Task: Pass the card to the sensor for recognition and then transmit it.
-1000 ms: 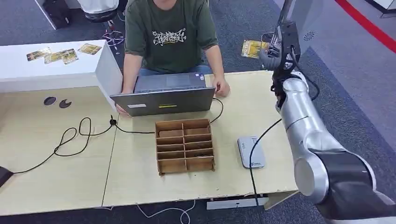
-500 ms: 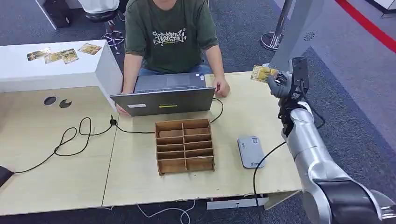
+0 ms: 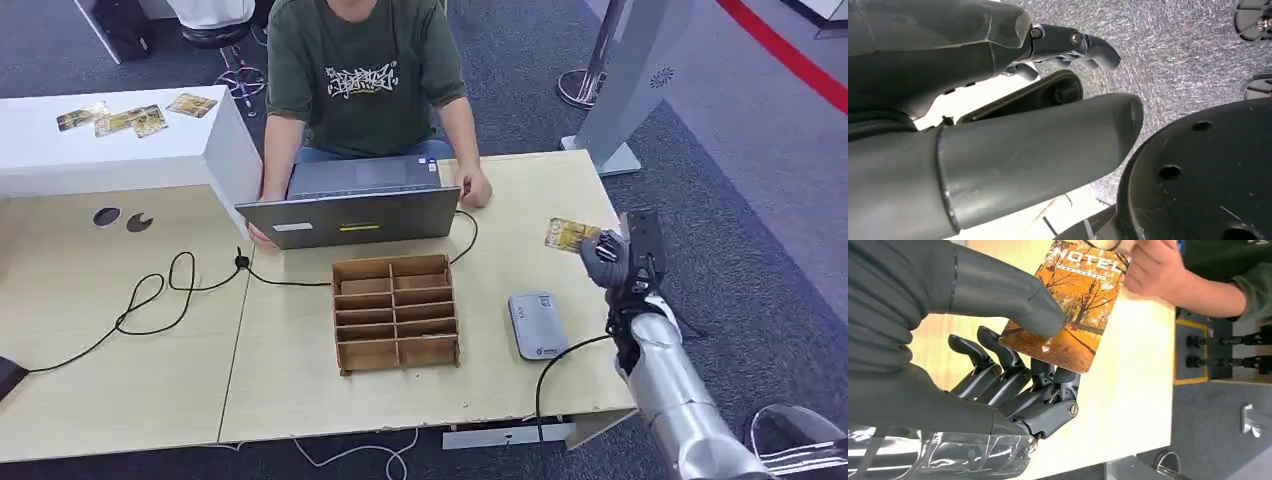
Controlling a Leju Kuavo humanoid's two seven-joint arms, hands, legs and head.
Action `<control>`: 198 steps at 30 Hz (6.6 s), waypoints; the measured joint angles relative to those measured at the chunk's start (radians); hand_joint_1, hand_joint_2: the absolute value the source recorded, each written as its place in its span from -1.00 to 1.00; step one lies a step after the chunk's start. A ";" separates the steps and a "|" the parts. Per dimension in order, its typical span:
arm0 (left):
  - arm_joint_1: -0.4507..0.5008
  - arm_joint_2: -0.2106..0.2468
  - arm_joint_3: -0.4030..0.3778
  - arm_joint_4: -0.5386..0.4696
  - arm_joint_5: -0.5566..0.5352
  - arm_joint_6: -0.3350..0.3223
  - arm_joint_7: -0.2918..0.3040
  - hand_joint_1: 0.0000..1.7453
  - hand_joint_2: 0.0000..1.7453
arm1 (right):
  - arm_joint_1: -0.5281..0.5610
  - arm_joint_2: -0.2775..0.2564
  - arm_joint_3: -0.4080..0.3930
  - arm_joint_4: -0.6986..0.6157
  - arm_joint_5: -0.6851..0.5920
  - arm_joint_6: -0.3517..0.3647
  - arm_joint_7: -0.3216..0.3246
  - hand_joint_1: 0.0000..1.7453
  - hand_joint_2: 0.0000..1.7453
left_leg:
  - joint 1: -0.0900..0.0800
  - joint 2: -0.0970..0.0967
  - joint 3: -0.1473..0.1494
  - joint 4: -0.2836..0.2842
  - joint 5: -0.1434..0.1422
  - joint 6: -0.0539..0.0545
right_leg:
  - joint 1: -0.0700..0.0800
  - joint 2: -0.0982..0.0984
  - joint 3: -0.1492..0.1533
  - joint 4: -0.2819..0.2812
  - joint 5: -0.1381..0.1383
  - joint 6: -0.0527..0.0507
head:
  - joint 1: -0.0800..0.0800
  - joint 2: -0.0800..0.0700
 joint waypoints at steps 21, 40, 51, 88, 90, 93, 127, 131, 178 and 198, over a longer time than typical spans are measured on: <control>0.002 -0.019 0.036 0.022 0.008 0.000 -0.008 -1.00 -1.00 | 0.190 -0.002 -0.001 -0.153 0.014 -0.032 0.015 1.00 1.00 | 0.000 0.000 0.000 0.000 0.000 0.000 | 0.000 0.000 0.000 0.000 0.000 0.000 | 0.000 0.000; 0.013 -0.058 0.074 0.066 0.020 -0.005 -0.029 -1.00 -1.00 | 0.459 -0.030 0.055 -0.492 0.106 -0.101 0.067 1.00 1.00 | 0.000 0.000 0.000 0.000 -0.002 0.000 | 0.000 0.000 0.000 0.000 -0.001 0.000 | 0.000 0.000; 0.012 -0.060 0.074 0.072 -0.004 -0.011 -0.029 -1.00 -1.00 | 0.454 -0.038 0.098 -0.483 0.098 -0.098 0.073 1.00 1.00 | 0.000 0.001 0.000 0.000 -0.002 0.001 | 0.000 0.000 0.001 0.000 -0.001 0.000 | 0.000 0.000; 0.012 -0.035 0.076 0.072 -0.063 -0.009 -0.015 -1.00 -1.00 | 0.219 -0.046 0.127 -0.198 0.127 -0.016 0.087 1.00 1.00 | 0.000 0.001 0.000 0.000 -0.002 0.001 | 0.000 0.000 0.001 0.000 -0.001 0.000 | 0.000 0.000; 0.012 -0.036 0.085 0.072 -0.062 -0.006 -0.015 -1.00 -1.00 | 0.222 -0.051 0.127 -0.198 0.127 -0.015 0.087 1.00 1.00 | 0.000 0.001 0.001 0.000 -0.002 0.001 | 0.000 0.000 0.001 0.000 -0.001 0.000 | 0.000 0.000; 0.012 -0.036 0.090 0.072 -0.058 -0.006 -0.015 -1.00 -1.00 | 0.231 -0.056 0.128 -0.206 0.127 -0.011 0.094 1.00 1.00 | 0.000 0.001 0.001 0.000 -0.002 0.001 | 0.000 0.000 0.001 0.000 -0.001 0.000 | 0.000 0.000; 0.012 -0.037 0.092 0.072 -0.073 -0.014 -0.015 -1.00 -1.00 | 0.230 -0.100 0.184 -0.224 0.222 0.001 0.151 1.00 1.00 | 0.000 0.001 0.001 0.000 -0.002 0.001 | 0.000 0.000 0.001 0.000 -0.001 0.000 | 0.000 0.000; 0.012 -0.037 0.092 0.072 -0.075 -0.014 -0.015 -1.00 -1.00 | 0.212 -0.108 0.207 -0.216 0.249 0.005 0.167 1.00 1.00 | 0.000 0.001 0.001 0.000 -0.002 0.001 | 0.000 0.000 0.001 0.000 -0.001 0.000 | 0.000 0.000; 0.012 -0.032 0.124 0.072 -0.091 -0.006 -0.008 -1.00 -1.00 | 0.105 -0.143 0.337 -0.138 0.348 0.010 0.248 1.00 1.00 | 0.000 0.001 0.002 0.000 -0.002 0.001 | 0.000 0.000 0.002 0.000 0.000 0.000 | 0.000 0.000; 0.012 -0.037 0.127 0.070 -0.090 -0.003 -0.012 -1.00 -1.00 | 0.131 -0.109 0.322 -0.183 0.336 -0.186 0.166 1.00 1.00 | 0.000 0.001 0.003 0.000 -0.002 0.001 | 0.000 0.000 0.003 0.000 0.000 0.000 | 0.000 0.000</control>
